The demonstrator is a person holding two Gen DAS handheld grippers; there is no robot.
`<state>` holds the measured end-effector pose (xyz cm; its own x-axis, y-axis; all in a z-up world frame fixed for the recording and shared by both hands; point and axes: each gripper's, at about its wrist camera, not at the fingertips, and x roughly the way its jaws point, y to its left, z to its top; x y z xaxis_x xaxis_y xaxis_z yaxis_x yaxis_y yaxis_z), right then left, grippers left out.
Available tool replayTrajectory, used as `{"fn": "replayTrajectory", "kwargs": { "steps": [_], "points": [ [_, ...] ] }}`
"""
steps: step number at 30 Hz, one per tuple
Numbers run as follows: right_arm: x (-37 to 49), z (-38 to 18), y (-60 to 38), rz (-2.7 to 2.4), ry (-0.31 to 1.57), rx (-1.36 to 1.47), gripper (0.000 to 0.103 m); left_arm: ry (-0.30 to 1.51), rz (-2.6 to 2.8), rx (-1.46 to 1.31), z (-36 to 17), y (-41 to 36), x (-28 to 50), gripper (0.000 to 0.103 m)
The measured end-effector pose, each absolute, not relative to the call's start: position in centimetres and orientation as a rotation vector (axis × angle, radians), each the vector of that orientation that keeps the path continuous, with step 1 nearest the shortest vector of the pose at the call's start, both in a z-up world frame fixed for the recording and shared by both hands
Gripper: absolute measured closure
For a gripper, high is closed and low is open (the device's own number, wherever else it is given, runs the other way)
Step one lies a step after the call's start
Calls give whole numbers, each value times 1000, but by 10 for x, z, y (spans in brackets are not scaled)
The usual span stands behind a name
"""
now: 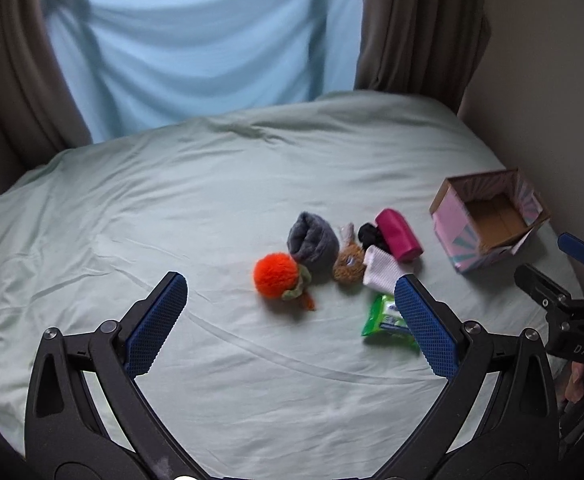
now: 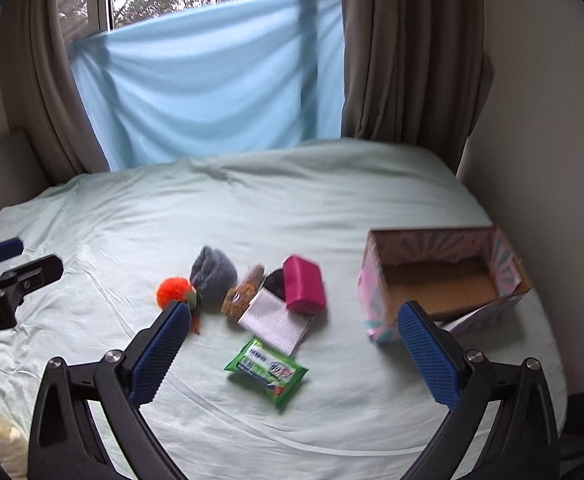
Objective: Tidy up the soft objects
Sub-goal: 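Lower the left tool onto the orange pompom while the right tool grasps the green wipes pack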
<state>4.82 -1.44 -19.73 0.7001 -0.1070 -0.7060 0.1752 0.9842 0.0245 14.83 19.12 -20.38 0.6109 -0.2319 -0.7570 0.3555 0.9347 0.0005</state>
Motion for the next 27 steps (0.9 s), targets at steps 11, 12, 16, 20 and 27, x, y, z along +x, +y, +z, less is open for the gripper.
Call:
{"fn": "replayTrajectory", "kwargs": {
  "steps": [11, 12, 16, 20, 27],
  "points": [
    [103, -328, 12, -72, 981, -36, 0, 947, -394, 206, -332, 175, 231, 0],
    [107, -340, 14, -55, 998, -49, 0, 952, -400, 208, -347, 172, 238, 0],
    [116, -381, 14, -3, 1062, -63, 0, 974, -426, 232, -384, 161, 256, 0],
    [125, -412, 13, 19, 1109, -75, 0, 989, -435, 279, -419, 149, 272, 0],
    [138, -445, 14, 121, 1165, -168, 14, 1003, -419, 288, -451, 143, 290, 1]
  ]
}}
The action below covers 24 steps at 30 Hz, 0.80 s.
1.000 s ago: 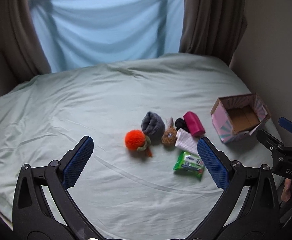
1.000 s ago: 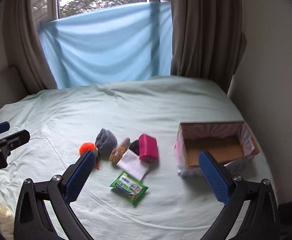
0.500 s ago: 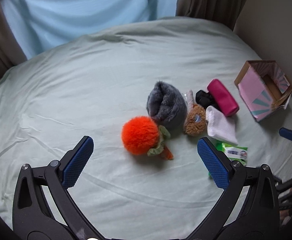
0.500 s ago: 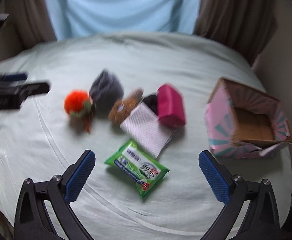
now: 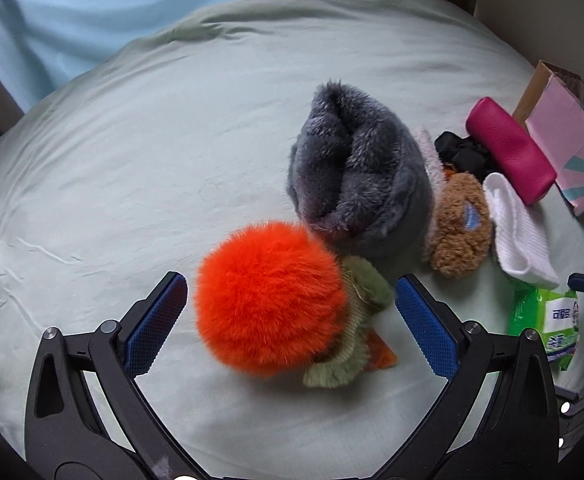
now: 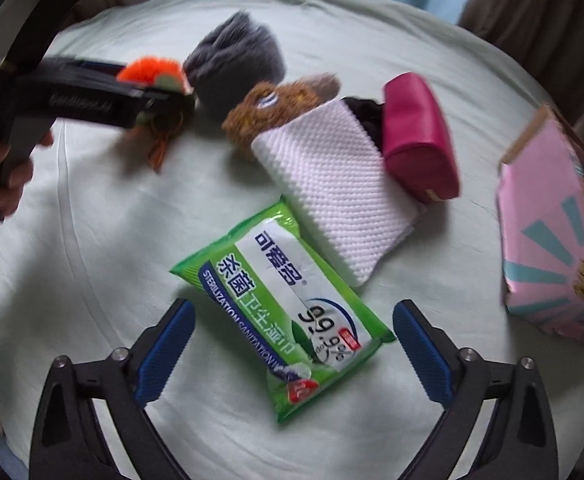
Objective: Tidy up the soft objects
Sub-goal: 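Lower the left tool onto the orange pompom while the right tool grasps the green wipes pack, then carry the orange pompom and green wipes pack into the box and release both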
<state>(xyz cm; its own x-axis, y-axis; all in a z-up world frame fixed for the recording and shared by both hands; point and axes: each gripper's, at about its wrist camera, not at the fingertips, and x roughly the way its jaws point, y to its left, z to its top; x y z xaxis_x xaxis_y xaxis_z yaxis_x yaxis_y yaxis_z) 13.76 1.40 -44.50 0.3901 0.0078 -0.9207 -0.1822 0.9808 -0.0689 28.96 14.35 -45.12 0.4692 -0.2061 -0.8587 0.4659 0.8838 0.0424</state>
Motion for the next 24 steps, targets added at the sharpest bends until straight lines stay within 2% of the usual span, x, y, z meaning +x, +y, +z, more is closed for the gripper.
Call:
{"fn": "replayTrajectory", "kwargs": {
  "steps": [2, 3, 4, 7, 9, 15, 24],
  "points": [
    [141, -451, 14, 140, 1176, -190, 23, 1012, -420, 284, -456, 143, 293, 12],
    [142, -454, 15, 153, 1185, -194, 27, 1029, -425, 279, -460, 142, 295, 25],
    [143, -456, 15, 163, 1192, -194, 28, 1054, -431, 277, -464, 142, 297, 36],
    [141, -457, 16, 179, 1190, -189, 34, 1082, -450, 269, -471, 141, 299, 56],
    [140, -456, 15, 179, 1186, -179, 40, 1081, -464, 256, -471, 141, 299, 59],
    [138, -450, 21, 164, 1171, -135, 58, 1078, -452, 238, -470, 142, 295, 62],
    [123, -436, 23, 173, 1159, -105, 62, 1031, -454, 243, -442, 146, 282, 64]
  ]
}}
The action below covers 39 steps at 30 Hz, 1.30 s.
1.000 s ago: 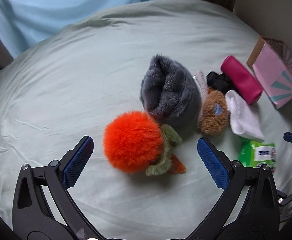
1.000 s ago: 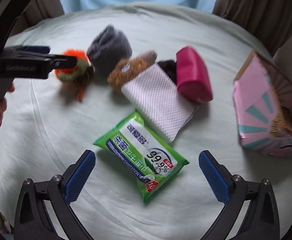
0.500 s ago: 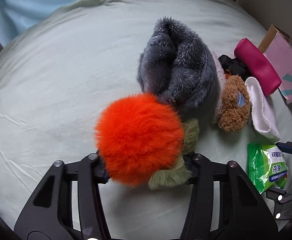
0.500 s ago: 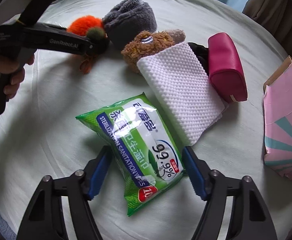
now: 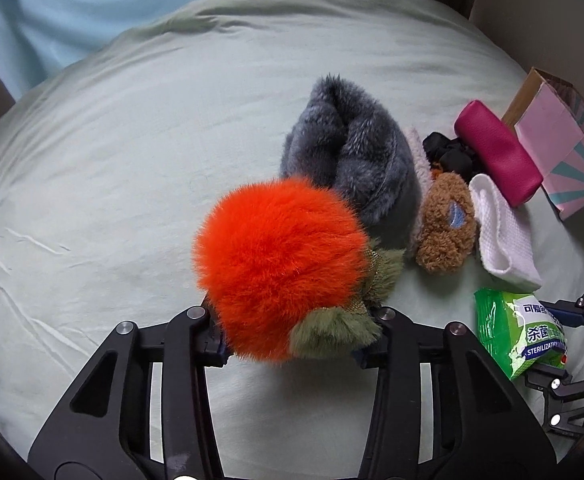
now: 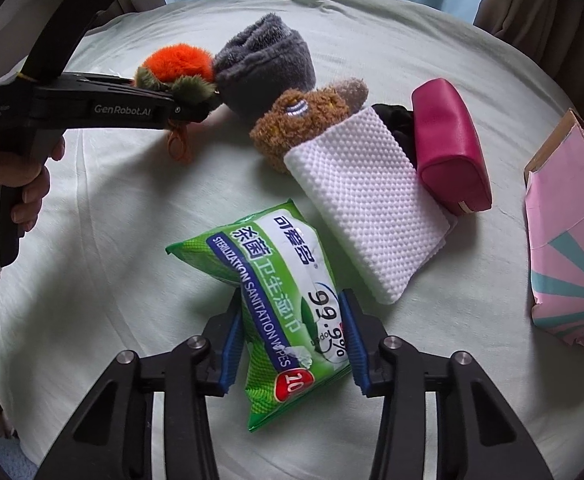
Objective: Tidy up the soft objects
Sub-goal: 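Carry the orange pompom and green wipes pack into the box and release both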
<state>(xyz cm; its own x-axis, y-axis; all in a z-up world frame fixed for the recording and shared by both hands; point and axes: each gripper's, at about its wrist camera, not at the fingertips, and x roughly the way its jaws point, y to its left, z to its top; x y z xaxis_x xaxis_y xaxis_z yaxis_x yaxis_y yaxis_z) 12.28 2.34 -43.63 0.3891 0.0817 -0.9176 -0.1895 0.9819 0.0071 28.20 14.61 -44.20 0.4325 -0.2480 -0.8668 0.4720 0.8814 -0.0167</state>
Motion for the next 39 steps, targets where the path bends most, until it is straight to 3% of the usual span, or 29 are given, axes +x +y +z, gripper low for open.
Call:
{"fn": "replayTrajectory", "kwargs": {
  "steps": [8, 21, 31, 39],
  "points": [
    [121, -403, 12, 165, 1128, -88, 63, 982, -449, 244, -392, 149, 272, 65],
    [113, -273, -15, 57, 996, 18, 63, 872, -477, 220, -256, 124, 242, 64],
    [119, -189, -68, 44, 905, 87, 63, 826, -436, 173, -178, 64, 215, 64],
    [116, -148, -145, 68, 898, 115, 63, 826, -422, 119, -155, -22, 201, 64]
  ]
}}
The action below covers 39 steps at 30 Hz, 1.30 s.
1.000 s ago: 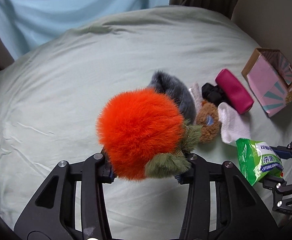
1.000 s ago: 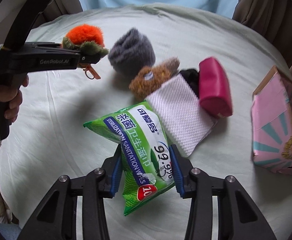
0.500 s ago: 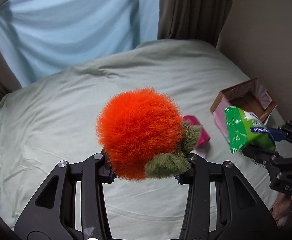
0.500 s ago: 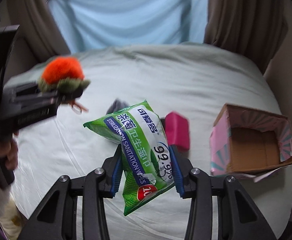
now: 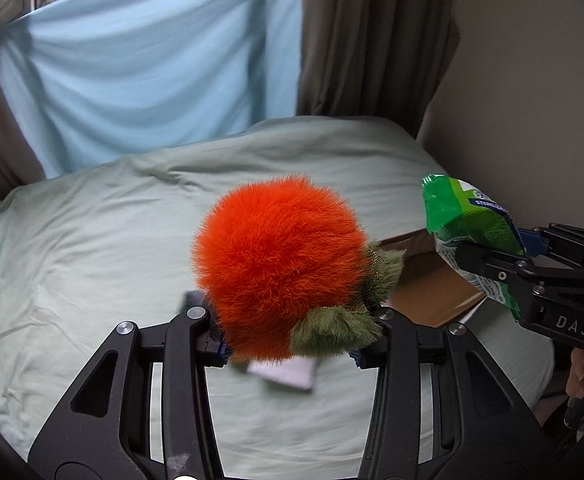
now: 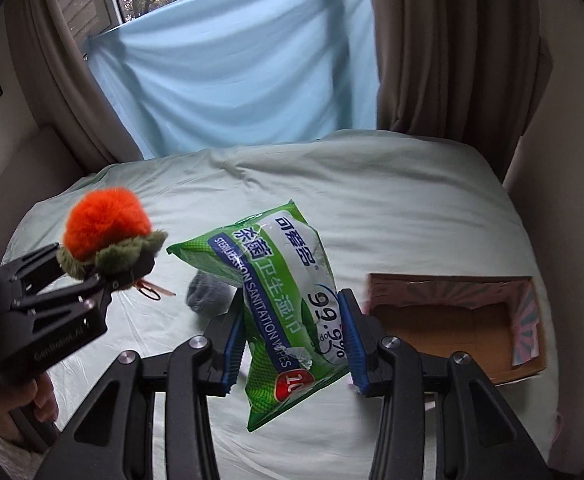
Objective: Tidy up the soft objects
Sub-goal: 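Carry the orange pompom and green wipes pack into the box and release both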
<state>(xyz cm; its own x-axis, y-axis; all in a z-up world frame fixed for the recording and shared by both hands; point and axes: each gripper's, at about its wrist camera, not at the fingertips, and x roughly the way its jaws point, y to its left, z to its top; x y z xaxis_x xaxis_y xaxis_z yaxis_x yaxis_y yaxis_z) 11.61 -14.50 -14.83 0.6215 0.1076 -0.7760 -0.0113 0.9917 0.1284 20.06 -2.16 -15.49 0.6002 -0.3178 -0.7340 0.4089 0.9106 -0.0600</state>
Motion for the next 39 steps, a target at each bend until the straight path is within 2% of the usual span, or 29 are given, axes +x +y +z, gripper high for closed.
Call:
{"fn": "replayTrajectory", "kwargs": {
  "steps": [11, 21, 31, 35, 39],
  "points": [
    [121, -159, -288, 17, 983, 160, 63, 901, -472, 103, -185, -168, 201, 64],
    [141, -219, -383, -49, 1131, 217, 63, 1046, -509, 158, -254, -272, 224, 65],
    [168, -313, -430, -62, 1316, 343, 63, 1318, -477, 236, -366, -319, 255, 65],
    [172, -341, -440, -64, 1370, 383, 63, 1387, -465, 285, -394, -332, 258, 64],
    [177, -355, -448, -60, 1397, 420, 63, 1396, -461, 302, -397, -337, 257, 64]
  ]
}}
